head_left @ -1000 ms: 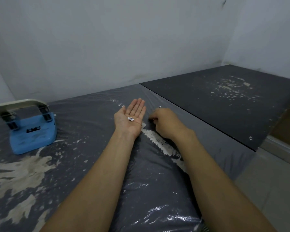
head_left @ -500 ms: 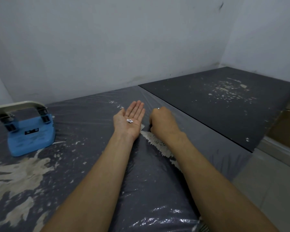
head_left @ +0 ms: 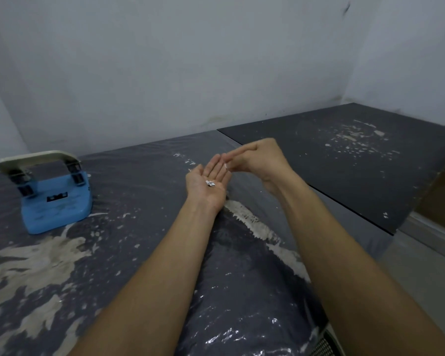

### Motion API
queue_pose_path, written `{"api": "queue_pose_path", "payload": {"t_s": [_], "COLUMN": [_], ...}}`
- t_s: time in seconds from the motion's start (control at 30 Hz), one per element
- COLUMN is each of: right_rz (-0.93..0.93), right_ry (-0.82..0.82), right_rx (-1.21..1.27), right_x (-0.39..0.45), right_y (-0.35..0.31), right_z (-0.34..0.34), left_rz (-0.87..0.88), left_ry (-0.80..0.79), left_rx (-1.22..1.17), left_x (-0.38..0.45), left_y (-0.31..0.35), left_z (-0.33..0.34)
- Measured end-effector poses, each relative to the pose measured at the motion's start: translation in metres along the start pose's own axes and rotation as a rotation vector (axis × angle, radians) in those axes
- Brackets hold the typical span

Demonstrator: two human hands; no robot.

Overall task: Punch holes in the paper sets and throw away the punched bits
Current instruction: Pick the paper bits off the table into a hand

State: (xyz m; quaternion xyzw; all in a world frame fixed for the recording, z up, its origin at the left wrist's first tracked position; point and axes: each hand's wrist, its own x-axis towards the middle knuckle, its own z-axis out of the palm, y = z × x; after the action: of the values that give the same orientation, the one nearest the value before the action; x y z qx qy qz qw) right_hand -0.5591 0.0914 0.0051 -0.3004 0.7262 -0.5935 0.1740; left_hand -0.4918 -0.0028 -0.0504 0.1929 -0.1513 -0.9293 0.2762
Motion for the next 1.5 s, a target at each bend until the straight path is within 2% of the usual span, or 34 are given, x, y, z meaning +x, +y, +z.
{"api": "queue_pose_path", "payload": {"t_s": [0.1,0.23,0.63,0.9,1.1,1.23,1.37,1.5], "right_rz": [-0.005,-0.015,-0.099,-0.1,-0.022,0.058,0.088,0.048], "right_ry": [-0.088,-0.129,-0.095,-0.082,0.004,0.163,0.304,0.201], "right_rx": [-0.073,-0.225,-0.56,-0.509,-0.234,-0.051,-0.189,-0.433], "right_x": [-0.002,-0.003,0.002,0.006,0.011,0.023,0.044,0.059], "right_y": [-0.017,-0.026,-0.027,-0.019,0.004,0.033,0.065,0.071], "right_z": [0.008,0.016,0.019,0.01,-0.009,-0.025,-0.03,-0.018], "left_rz": [-0.001,0.017,-0.011,-0.024,-0.031,-0.021,-0.005,-0.002], "left_ry": [0.004,-0.005,0.009,-0.039,-0.05,-0.046,-0.021,-0.012], "left_rx": [-0.036,-0.043,-0.06,-0.041,-0.06,-0.084,-0.081,-0.084], "left_x": [-0.002,-0.006,-0.007,-0.007,-0.003,0.0,0.002,0.003], "left_y": [-0.004,-0.004,-0.005,-0.004,-0.005,-0.005,-0.005,-0.003], "left_z": [0.003,0.004,0.003,0.002,0.003,0.002,0.001,-0.001]}}
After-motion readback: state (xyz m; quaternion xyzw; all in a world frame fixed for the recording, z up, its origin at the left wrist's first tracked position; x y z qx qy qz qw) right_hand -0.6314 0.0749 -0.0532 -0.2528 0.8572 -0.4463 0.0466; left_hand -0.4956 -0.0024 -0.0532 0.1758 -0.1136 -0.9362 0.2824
